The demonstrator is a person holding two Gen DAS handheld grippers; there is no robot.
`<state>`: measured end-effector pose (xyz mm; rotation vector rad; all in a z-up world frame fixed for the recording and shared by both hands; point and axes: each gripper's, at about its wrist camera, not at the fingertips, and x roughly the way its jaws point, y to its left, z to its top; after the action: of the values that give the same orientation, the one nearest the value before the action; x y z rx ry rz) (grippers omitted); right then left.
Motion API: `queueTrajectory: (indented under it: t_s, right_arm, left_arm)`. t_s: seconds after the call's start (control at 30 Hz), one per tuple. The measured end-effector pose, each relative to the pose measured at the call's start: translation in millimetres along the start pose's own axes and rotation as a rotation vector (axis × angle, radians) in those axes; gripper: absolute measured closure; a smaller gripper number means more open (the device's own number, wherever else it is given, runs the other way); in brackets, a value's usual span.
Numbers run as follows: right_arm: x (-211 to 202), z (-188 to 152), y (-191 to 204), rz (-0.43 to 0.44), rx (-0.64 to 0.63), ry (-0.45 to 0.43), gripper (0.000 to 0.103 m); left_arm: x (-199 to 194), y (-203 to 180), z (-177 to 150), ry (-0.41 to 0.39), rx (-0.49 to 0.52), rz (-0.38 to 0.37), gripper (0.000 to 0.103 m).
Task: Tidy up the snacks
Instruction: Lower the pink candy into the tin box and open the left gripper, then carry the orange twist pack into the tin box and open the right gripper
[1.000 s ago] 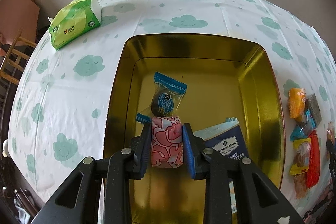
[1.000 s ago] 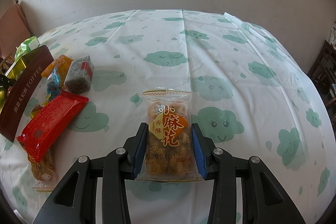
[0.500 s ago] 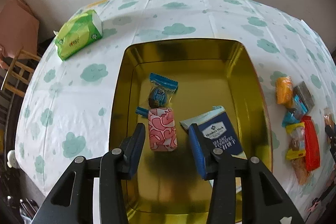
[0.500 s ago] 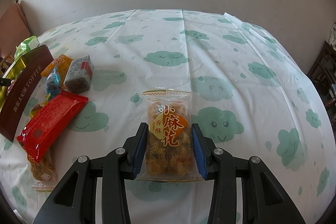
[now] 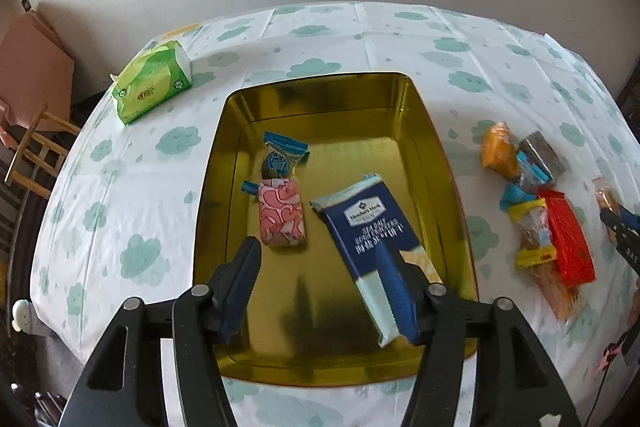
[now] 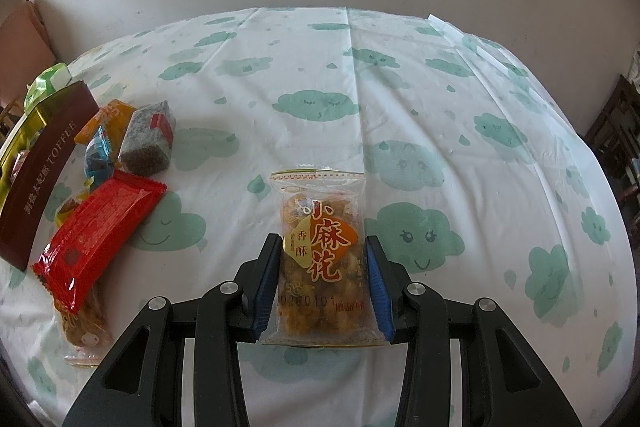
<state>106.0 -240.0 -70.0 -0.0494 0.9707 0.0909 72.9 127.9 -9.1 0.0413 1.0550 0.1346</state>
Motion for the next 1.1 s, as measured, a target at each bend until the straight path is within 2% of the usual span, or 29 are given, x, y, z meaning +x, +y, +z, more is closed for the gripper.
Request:
queueTrajectory:
  t_s: [0.17,0.23,0.3,0.53,0.73,0.87,0.93,1.0,1.1]
  right_arm:
    - [1,4,0,0.002,0.0,0.037,0.061]
    - [1,6,0,0.002,-0.009,0.05,0.061]
    - [1,7,-1,0.004,-0.007,0.059,0.061]
    - [1,9,7,-0.02,-0.001,0.062,0.065]
    - [-5,5,13,-0.06,0.027,0.04,0.065]
    - [-25,14,18,-0.067,0.073,-0.02,0.065]
    - [-39,23,25,-0.049,0.086,-0.058,0.065]
    - [-52,33,41,-0.005,0.085,-0.09,0.065]
    - [-67,47,76,0.081,0.064,-0.119,0.065]
  left_arm:
    - [-10,6,-16,-0.005,-0.024,-0.016,0.046]
    - [-13,9,-22,-0.008,-0.038,-0.008,0.044]
    - [-15,13,-27,-0.011,-0.049,-0.004,0.038]
    - [-15,25,-42,-0.006,-0.092,-0.002,0.034]
    - [-17,37,-48,-0.01,-0.133,-0.021,0.029]
    - [-21,50,-50,-0.035,-0.171,-0.017,0.028]
    - [-23,62,-52,-0.054,-0.213,-0.014,0.027]
    - [-25,73,-52,-0.062,-0.243,-0.006,0.019]
    - [-27,89,-55,-0.072,-0.286,0.015,0.019]
